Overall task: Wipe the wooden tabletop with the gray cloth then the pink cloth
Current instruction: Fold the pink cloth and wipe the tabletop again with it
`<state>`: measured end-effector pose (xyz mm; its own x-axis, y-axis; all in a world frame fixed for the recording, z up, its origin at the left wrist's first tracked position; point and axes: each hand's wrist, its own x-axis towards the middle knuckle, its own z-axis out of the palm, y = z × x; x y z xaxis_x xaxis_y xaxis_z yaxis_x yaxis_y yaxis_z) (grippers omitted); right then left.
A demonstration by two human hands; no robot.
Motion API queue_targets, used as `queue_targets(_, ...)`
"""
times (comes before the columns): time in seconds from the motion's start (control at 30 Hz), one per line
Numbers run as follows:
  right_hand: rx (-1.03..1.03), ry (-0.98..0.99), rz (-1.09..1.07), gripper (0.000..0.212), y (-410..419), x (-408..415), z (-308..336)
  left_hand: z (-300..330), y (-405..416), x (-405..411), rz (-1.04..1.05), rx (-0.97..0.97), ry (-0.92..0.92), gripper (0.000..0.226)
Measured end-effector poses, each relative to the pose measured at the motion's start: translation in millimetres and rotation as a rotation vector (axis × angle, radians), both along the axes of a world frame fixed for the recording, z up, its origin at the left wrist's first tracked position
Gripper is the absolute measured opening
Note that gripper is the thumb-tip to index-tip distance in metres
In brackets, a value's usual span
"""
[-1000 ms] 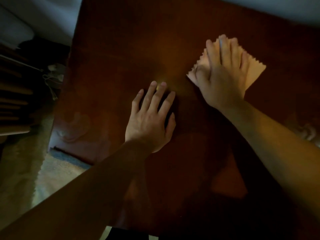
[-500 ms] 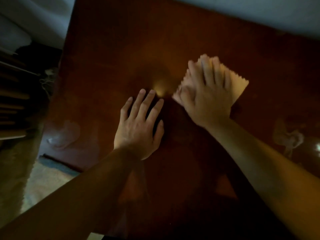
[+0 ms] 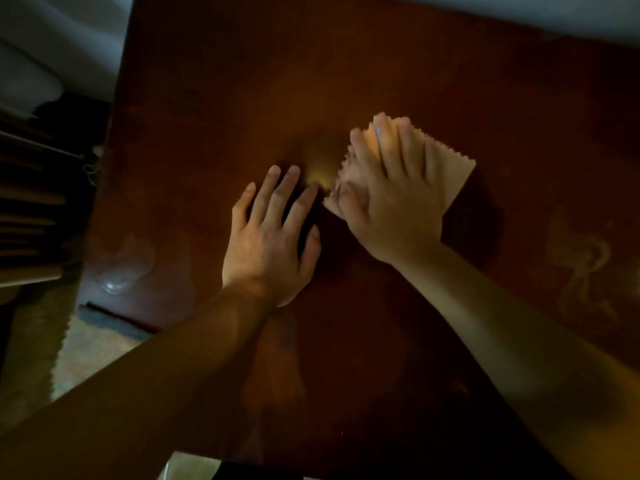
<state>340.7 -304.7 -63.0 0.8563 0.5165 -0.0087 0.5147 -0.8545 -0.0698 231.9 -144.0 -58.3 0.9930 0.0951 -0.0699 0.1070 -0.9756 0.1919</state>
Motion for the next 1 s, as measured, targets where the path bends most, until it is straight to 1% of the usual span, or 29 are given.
queue_targets(0.07,-0.001,-0.005,0.034,0.067,0.8,8.9,0.0,0.7,-0.6,0.1,-0.004,-0.003,-0.011,0.055)
queue_targets(0.17,-0.009,-0.023,0.071,0.07,11.3,46.3,-0.9,0.2,-1.3,0.1,-0.002,0.003,-0.012,0.056)
queue_targets(0.23,0.012,0.009,0.035,0.073,19.5,76.1,-0.1,0.0,-0.9,-0.8,0.001,0.001,-0.015,0.056)
queue_targets(0.37,0.036,0.085,-0.057,0.073,34.8,115.9,2.9,0.0,-0.9,-0.6,0.006,-0.017,-0.015,0.056)
queue_targets(0.47,0.049,0.103,-0.087,0.073,36.1,110.3,4.8,-1.5,0.1,-1.1,0.002,-0.012,-0.019,0.056)
queue_targets(0.53,0.058,0.069,-0.093,0.073,29.4,84.7,4.0,-2.3,0.8,-1.8,-0.005,-0.01,-0.027,0.056)
queue_targets(0.63,0.057,-0.018,-0.029,0.069,15.7,28.8,0.4,-2.2,1.3,-1.1,-0.016,0.009,-0.019,0.056)
queue_targets(0.7,0.065,-0.045,0.012,0.065,11.3,12.6,-1.6,-1.7,1.2,-0.8,-0.017,0.022,-0.016,0.056)
queue_targets(0.77,0.061,-0.041,0.027,0.065,10.6,21.2,-0.9,-1.2,0.6,-0.5,-0.02,0.032,-0.01,0.056)
queue_targets(0.87,0.017,-0.048,0.061,0.067,19.5,55.0,1.4,-1.7,0.6,0.4,-0.018,0.029,-0.01,0.057)
queue_targets(1.0,0.025,0.026,-0.031,0.07,37.6,88.2,3.9,0.2,0.7,0.3,-0.02,0.023,0.003,0.057)
